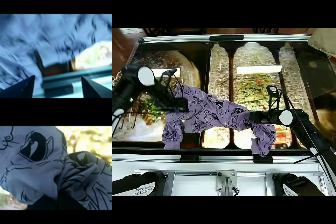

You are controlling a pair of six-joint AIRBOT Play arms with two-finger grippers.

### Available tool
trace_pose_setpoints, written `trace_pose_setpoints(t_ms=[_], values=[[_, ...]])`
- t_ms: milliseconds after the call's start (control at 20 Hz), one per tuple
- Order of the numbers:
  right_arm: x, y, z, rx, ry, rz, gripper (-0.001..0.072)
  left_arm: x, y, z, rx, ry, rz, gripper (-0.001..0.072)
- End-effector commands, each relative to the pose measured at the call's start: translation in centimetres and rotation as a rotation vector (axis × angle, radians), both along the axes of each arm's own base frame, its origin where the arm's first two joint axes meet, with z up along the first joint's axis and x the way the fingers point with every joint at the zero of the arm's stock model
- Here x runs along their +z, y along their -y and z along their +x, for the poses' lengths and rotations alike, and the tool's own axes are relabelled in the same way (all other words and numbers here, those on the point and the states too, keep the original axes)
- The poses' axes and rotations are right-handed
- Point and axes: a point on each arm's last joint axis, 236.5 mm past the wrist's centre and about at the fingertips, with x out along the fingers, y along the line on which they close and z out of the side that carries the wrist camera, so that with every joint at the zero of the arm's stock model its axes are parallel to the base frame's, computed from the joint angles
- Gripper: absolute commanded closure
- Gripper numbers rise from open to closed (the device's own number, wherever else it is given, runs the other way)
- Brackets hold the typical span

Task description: Fold the shirts.

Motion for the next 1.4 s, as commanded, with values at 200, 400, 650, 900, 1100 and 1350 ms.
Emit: trace_pose_setpoints(t_ms=[200,400,650,900,1100,1350], values=[[-0.2,0.1,-0.4,0.039,-0.003,-0.021,0.0630,-8.4,1.4,-3.8,0.152,-0.074,-0.073,0.0034],[-0.2,0.1,-0.4,0.043,-0.001,-0.023,0.0630,-10.6,1.9,-3.9,0.177,-0.076,-0.069,0.0034],[-0.2,0.1,-0.4,0.043,-0.001,-0.023,0.0630,-12.4,2.1,-2.5,0.197,-0.054,-0.068,0.0034],[-0.2,0.1,-0.4,0.042,-0.002,-0.021,0.0630,-14.2,1.2,-3.6,0.187,-0.123,-0.015,0.0034],[-0.2,0.0,-0.4,0.042,-0.003,-0.019,0.0630,-14.9,1.9,-3.9,0.204,-0.158,-0.039,0.0091],[-0.1,0.0,-0.4,0.042,-0.002,-0.018,0.0630,-14.0,2.3,-3.5,0.175,-0.149,-0.053,0.0643]])
